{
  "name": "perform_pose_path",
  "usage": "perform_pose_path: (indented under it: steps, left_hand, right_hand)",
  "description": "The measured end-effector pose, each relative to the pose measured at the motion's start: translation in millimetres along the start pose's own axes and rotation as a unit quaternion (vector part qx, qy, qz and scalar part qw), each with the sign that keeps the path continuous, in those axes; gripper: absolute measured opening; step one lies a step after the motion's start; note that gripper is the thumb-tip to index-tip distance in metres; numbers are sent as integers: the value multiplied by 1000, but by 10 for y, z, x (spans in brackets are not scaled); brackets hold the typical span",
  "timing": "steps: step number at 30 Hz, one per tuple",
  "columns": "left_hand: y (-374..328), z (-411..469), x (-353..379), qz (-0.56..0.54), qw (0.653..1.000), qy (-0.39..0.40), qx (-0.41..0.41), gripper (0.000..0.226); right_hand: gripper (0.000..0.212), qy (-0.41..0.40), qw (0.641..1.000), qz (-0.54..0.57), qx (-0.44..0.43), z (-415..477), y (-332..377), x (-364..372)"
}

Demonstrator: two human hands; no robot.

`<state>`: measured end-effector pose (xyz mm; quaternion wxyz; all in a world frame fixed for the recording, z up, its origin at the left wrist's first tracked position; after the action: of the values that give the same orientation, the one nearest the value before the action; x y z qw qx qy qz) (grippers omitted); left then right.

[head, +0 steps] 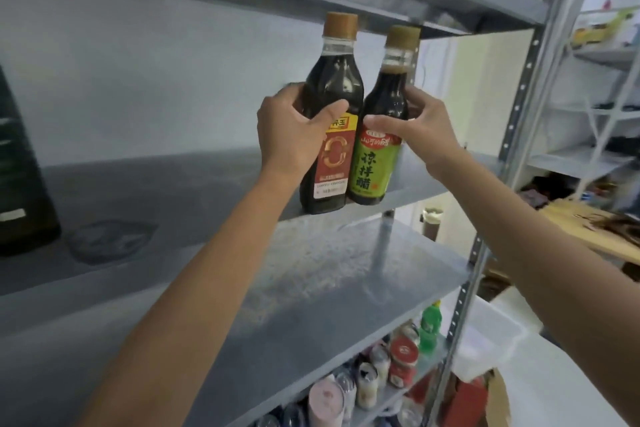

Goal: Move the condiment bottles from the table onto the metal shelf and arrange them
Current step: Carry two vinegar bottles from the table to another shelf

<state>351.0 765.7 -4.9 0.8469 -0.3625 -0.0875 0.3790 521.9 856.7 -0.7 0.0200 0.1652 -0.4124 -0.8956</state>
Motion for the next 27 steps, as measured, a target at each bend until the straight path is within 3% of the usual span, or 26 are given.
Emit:
perform_pose_path:
  steps: [6, 15, 23, 27]
  left_hand:
    - [301, 286, 77, 7, 997, -61, -52, 28]
    - [535, 444, 240, -67, 992, -64, -84, 25]
    - [601, 383, 200, 3, 997, -59, -57, 41]
    - [729, 218, 211, 53, 994, -40, -85, 50]
  right_hand:
    - [29, 46, 998, 36, -7, 411, -287, 402]
    - [39, 51, 997, 58, -28, 659, -536, 503]
    - [54, 68, 994, 82, 8, 557, -778, 548]
    - [43, 88, 993, 46, 64, 370, -960, 520]
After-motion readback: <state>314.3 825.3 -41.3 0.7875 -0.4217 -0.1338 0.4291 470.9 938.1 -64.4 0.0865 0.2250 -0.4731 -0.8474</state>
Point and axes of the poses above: each hand's wrist, its own z-axis towards the middle knuckle, its own x-axis out of the palm, y = z × x, the point moved 5 cm from there along z, towards the middle knuckle, and after that the axes turned 2 degrees about y, right-handed, at the moved point
